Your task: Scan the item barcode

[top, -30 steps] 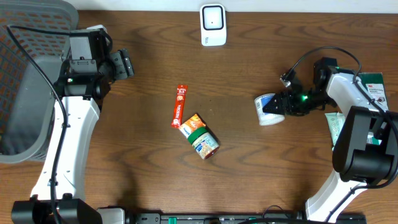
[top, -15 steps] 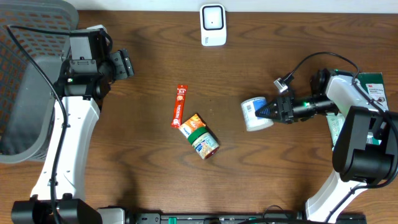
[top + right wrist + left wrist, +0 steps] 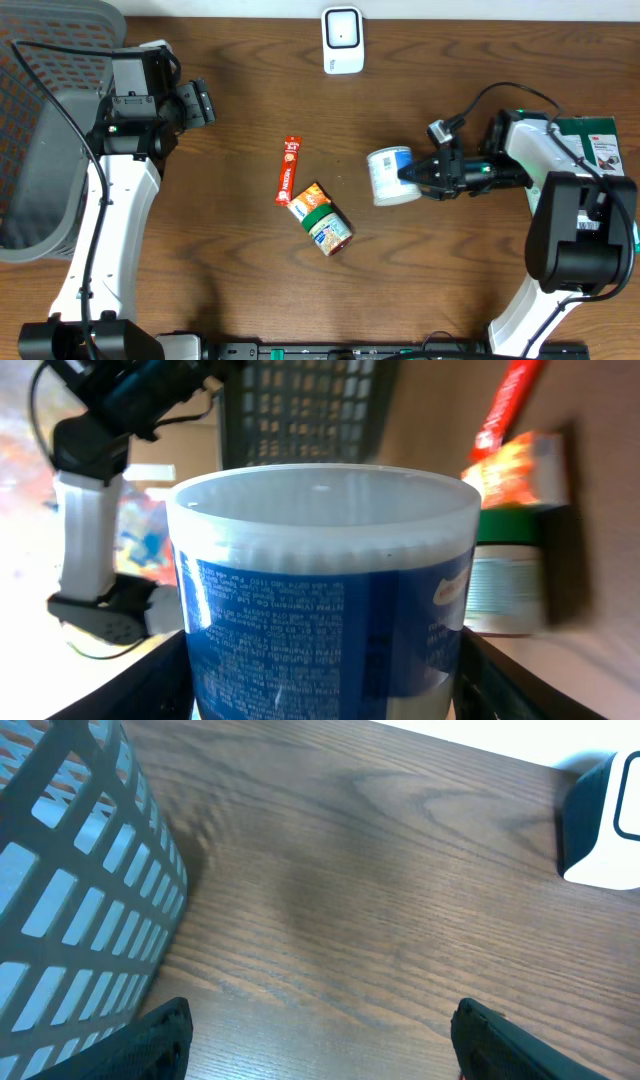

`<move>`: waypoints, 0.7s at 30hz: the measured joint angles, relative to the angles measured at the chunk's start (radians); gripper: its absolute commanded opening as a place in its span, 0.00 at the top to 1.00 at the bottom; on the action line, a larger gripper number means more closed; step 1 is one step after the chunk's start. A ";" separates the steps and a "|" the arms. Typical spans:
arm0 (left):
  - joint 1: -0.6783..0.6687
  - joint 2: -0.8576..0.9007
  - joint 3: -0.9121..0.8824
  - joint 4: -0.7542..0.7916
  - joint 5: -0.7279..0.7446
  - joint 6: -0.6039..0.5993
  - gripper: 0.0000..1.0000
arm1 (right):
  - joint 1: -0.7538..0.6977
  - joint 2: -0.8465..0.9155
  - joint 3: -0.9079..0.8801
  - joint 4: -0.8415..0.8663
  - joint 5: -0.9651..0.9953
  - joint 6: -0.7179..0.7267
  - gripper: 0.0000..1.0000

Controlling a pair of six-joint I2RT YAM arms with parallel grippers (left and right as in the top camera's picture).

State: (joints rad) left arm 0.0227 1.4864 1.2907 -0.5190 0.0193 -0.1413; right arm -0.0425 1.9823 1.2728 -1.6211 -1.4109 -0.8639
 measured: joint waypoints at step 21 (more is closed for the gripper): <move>0.000 0.000 0.000 0.000 0.000 0.000 0.17 | 0.120 0.000 0.000 -0.081 -0.085 -0.157 0.44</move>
State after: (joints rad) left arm 0.0227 1.4864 1.2907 -0.5190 0.0193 -0.1417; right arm 0.0772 1.9820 1.2724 -1.7023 -1.4956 -1.0206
